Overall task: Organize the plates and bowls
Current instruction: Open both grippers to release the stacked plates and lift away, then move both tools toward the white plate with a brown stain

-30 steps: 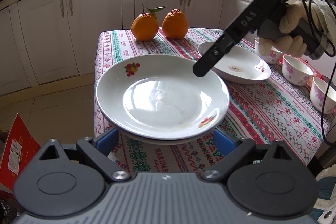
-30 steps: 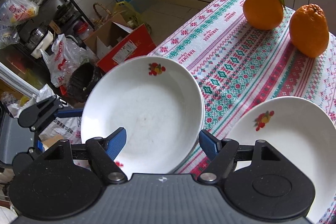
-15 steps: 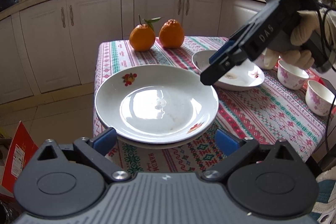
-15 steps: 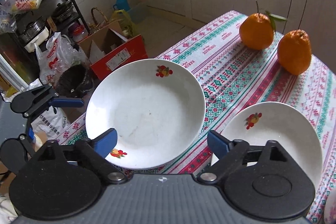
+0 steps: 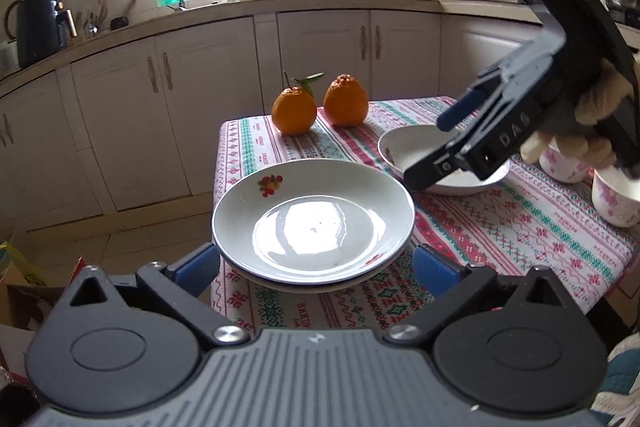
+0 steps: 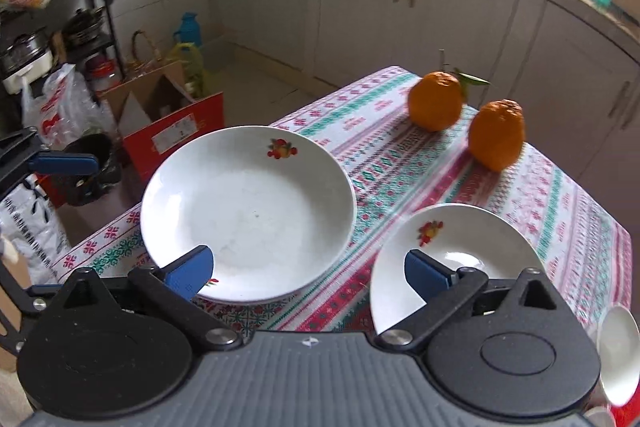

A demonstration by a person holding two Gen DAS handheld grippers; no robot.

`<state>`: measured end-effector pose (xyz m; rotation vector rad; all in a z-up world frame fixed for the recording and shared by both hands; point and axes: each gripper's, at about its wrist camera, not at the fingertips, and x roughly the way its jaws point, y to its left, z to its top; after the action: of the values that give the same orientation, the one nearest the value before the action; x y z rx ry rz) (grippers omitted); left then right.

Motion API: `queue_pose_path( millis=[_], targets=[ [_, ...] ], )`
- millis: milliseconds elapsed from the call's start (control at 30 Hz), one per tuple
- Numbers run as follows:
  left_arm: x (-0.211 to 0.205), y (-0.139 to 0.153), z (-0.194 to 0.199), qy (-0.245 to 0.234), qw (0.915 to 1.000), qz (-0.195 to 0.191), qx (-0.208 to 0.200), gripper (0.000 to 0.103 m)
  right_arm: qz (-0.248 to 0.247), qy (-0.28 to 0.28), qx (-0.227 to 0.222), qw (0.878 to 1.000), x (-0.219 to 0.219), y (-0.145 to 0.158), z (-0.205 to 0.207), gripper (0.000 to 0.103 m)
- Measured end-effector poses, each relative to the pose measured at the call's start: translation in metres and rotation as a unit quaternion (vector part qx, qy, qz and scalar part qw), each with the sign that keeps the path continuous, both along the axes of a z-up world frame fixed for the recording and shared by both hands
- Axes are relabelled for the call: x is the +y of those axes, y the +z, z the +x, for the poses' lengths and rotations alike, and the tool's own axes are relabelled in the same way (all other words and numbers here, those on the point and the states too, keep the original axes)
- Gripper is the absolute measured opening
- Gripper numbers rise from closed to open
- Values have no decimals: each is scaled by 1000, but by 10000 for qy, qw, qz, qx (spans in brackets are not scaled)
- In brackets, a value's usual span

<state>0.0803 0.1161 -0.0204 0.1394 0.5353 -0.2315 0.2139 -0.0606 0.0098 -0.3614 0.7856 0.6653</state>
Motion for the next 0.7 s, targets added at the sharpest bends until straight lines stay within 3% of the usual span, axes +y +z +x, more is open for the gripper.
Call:
queue_pose_path(
  millis=[267, 433, 700],
  targets=[
    [-3, 4, 3, 149, 9997, -167, 124, 102, 294, -1023, -289, 9939, -27, -6, -30, 103],
    [-14, 4, 11, 42, 9998, -18, 206, 102, 143, -1769, -445, 9831, -48, -25, -47, 103],
    [-34, 2, 37, -286, 9985, 6, 464, 102, 107, -2329, -30, 9724, -83, -58, -44, 103]
  ],
)
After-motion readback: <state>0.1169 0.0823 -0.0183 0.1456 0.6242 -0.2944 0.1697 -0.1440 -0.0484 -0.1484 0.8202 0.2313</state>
